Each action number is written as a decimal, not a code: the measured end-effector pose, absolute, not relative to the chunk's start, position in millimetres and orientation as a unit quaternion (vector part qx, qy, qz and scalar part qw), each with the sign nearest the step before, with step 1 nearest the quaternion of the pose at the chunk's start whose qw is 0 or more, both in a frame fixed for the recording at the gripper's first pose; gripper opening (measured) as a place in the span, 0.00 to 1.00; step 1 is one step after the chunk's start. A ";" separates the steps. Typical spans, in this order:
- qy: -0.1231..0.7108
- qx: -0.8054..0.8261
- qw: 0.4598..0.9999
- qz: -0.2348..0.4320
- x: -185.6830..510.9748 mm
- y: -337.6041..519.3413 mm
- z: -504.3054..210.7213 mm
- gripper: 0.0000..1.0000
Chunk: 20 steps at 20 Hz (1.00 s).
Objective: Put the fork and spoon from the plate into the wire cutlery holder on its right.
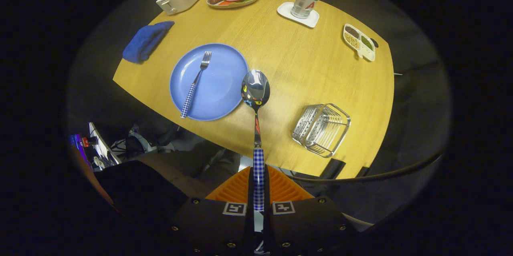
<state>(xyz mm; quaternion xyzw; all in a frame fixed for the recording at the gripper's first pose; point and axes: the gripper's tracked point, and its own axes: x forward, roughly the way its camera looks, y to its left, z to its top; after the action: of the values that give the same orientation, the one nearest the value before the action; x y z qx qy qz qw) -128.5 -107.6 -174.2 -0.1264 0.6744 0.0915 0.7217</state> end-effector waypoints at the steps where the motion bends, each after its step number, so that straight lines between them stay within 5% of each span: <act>1: 0.675 -0.137 0.720 0.087 -133.0 -118.0 -170.7 0.10; 13: 0.722 -0.131 0.678 0.031 -170.2 -211.7 -173.1 0.09; 20: 0.774 -0.166 0.609 0.035 -154.1 -237.6 -188.9 0.10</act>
<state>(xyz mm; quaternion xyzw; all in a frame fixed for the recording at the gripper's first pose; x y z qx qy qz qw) -154.1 -237.6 -188.9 -0.1662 0.7744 0.0354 0.6094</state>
